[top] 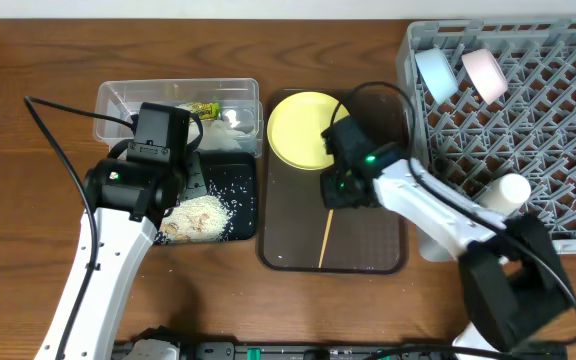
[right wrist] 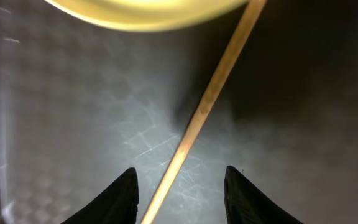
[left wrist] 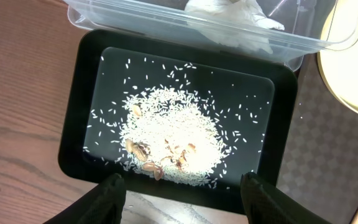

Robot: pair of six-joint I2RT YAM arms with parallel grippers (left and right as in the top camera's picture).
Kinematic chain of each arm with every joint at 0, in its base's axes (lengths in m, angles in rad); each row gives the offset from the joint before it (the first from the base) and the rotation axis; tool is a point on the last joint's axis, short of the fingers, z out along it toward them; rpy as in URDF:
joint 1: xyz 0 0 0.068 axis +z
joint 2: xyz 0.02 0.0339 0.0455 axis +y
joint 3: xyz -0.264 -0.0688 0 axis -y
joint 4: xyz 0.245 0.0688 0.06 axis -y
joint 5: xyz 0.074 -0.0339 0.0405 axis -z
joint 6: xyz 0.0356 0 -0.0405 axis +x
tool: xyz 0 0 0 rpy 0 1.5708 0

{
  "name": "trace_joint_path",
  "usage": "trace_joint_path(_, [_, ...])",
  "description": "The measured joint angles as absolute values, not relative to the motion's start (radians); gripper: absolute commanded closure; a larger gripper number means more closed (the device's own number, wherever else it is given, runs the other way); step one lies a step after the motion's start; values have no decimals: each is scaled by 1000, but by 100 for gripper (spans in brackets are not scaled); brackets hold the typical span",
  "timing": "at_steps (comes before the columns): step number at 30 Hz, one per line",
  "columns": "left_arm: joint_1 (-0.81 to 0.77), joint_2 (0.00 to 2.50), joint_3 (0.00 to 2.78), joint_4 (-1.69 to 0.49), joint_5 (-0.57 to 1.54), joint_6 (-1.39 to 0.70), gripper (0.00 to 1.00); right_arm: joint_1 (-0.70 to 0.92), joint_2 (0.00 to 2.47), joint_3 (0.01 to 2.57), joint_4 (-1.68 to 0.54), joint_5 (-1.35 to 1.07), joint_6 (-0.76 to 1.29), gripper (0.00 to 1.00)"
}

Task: Sort waste into correct bins and load items into the dishwasher rack
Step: 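Lift the chopsticks and stand them in the dish rack with right gripper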

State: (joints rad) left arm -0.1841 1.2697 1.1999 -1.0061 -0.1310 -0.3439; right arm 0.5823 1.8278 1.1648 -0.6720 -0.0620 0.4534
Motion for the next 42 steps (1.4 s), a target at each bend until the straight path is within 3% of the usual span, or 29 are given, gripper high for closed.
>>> trace_joint_path(6, [-184,1270,1200,-1006,-131,-344,37,591,1899,1164,-672,-40,539,70])
trace_joint_path(9, [-184,1270,1200,-1006,-131,-344,37,592,1899,1164,-686,-10,567,89])
trace_joint_path(14, [-184,1270,1200,-1006,-131,-344,37,590,1899,1164,-734,40,601,98])
trace_joint_path(24, [-184,1270,1200,-1007,-131,-344,37,499,1822,1162,-761,58,561,99])
trace_joint_path(33, [-184,1270,1200,-1007,-131,-344,37,296,1508,1192,-786,48,289,99])
trace_joint_path(42, [-184,1270,1200,-1007,-131,-344,37,94,1487,1197,-780,-19,94,99])
